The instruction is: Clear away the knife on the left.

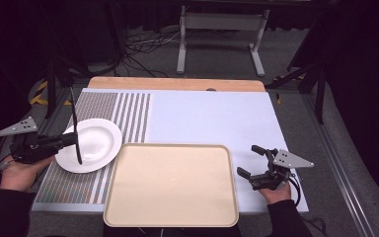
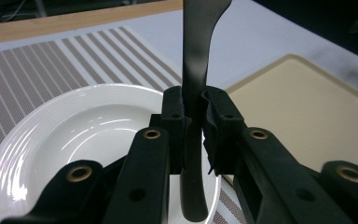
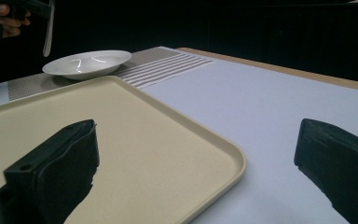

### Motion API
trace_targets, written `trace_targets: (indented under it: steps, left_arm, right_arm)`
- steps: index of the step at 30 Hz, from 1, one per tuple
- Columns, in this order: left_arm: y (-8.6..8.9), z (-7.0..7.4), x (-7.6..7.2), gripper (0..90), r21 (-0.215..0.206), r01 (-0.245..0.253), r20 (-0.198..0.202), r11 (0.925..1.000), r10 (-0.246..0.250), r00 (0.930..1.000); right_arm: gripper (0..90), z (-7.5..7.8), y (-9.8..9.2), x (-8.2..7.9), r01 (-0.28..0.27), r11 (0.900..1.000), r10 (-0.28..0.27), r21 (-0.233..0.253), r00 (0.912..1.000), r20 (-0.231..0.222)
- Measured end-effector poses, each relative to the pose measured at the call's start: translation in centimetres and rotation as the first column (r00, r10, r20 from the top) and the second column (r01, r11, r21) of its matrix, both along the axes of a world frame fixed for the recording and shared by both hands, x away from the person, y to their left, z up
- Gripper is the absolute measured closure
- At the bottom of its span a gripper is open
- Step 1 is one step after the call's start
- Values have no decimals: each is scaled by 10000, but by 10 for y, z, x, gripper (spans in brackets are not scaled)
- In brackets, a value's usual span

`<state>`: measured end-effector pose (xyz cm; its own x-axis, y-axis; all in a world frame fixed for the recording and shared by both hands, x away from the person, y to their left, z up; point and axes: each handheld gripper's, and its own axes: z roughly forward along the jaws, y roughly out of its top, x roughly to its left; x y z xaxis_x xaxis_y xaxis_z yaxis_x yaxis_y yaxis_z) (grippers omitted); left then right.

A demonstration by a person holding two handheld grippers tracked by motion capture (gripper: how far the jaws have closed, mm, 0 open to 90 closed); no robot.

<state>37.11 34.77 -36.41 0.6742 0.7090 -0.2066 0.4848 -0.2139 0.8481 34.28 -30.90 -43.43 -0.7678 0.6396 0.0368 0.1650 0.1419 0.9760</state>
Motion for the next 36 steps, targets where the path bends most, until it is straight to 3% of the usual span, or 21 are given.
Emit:
trace_targets:
  steps: [5,9,14,23,29,32,36]
  left_arm:
    - [-16,-1,-3,795,107,77,-267,9999,-74,9996]
    - [-39,3,-8,795,438,-51,-435,9990,70,9990]
    - [-61,7,-11,795,318,-50,-619,9995,70,9981]
    - [-92,6,-12,795,331,396,-1041,9987,-360,9939]
    - [-106,3,-12,795,307,635,-1274,9975,-591,9901]
    - [-112,4,-15,794,156,560,-1706,9983,-525,9839]
    - [-118,3,-19,794,598,636,-2013,9962,-503,9782]
  right_arm:
    - [5,0,-1,0,-17,10000,17,33,10000,-23]
    - [5,0,-1,0,-24,10000,24,44,10000,-40]
    - [5,0,-1,0,-37,10000,38,68,10000,-51]
    - [5,0,-3,0,-24,10000,25,97,10000,-72]
    - [5,0,-3,0,-36,9999,36,102,10000,-61]
    - [6,0,-3,0,-47,9999,47,95,10000,-31]
    - [6,0,-3,0,-35,9999,36,97,10000,-45]
